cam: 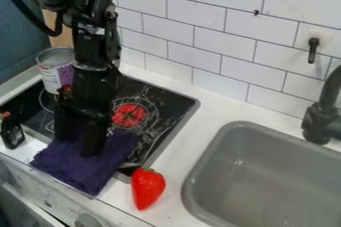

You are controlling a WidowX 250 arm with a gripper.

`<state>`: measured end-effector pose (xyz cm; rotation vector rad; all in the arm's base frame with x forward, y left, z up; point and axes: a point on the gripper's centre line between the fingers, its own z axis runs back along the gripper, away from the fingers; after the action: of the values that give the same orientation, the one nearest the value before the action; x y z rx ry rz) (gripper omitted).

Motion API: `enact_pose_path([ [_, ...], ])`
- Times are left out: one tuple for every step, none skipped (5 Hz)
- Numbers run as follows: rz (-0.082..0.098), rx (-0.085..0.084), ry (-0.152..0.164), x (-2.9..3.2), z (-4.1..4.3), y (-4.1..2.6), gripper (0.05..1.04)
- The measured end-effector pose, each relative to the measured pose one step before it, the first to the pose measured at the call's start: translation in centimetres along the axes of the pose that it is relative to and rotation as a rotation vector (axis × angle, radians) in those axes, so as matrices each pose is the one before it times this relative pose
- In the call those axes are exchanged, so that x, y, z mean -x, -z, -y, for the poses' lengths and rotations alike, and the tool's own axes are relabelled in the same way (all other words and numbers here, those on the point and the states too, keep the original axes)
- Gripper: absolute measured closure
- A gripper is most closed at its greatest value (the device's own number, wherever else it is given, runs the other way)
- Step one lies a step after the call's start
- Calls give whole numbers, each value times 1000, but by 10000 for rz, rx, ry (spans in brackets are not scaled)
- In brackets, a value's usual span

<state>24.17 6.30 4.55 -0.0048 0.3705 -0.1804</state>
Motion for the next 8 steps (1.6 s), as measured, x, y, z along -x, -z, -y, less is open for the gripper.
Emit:
enact_pose_path([
  [83, 147, -111, -1495, -220, 547, 83],
  [1102, 398, 139, -2099, 513, -709, 83],
  [1478, 47, 371, -3704, 799, -1290, 83],
  [752, -126, 194, -2524, 625, -305, 83],
  [348, -206, -247, -2930, -416, 147, 83],
  [37, -334, -504, -327, -209, 98, 83],
  [593, -614, -1204, 407, -153, -257, 83],
  [-185, -249, -240, 1852, -247, -511, 83],
])
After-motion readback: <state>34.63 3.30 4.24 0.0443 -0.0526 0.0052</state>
